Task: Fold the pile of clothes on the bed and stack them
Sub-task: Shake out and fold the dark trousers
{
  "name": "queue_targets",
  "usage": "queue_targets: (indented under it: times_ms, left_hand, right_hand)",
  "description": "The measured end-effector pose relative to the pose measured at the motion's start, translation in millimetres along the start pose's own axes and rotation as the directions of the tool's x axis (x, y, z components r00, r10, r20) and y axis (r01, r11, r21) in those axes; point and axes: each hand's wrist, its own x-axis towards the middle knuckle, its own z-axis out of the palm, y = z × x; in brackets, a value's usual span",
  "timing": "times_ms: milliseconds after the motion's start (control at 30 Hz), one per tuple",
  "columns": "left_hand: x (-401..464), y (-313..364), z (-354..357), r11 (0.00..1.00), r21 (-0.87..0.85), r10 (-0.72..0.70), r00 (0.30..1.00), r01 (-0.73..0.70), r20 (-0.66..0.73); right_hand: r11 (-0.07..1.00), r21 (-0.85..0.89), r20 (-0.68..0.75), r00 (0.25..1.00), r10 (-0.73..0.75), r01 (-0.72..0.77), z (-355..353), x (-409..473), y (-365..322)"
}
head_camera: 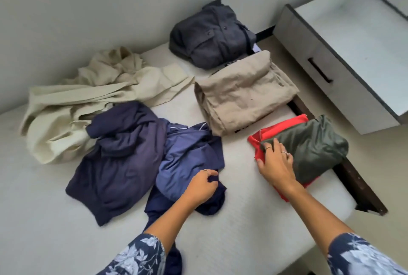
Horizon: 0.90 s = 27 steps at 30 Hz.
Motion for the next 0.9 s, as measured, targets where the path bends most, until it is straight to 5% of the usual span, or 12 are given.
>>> queue_targets:
  times_ms: [300, 567, 767, 900]
  left_hand:
    - [-36.2, -73.2, -57.6, 0.979, -0.177, -0.135, 0.97, 0.099, -0.204]
    - [-51.4, -119.1, -100.9, 0.938, -0.314, -0.245, 0.921, 0.146, -0.303]
    - [-58.2, -149.8, -111.0, 0.902, -0.403, -0.299, 0.896, 0.154, -0.328]
    - [-76.0, -167.9, -115.5, 0.867, -0.471, -0.342, 0.882, 0.164, -0.324]
  right_hand:
    - [0.898, 0.069, 0.045, 0.898, -0.437, 0.434, 17.1, -10.1, -115.8]
    - [0.749, -0.006, 0.064, 0.748, -0.661, 0.662, 33.7, 1.9, -220.8]
    - [0.781, -0.187, 0.053, 0.8, -0.598, 0.596, 52.6, 2.7, -274.4]
    - [0.819, 0.025, 0.002, 0.819, -0.574, 0.574, 39.0, -1.9, -288.8]
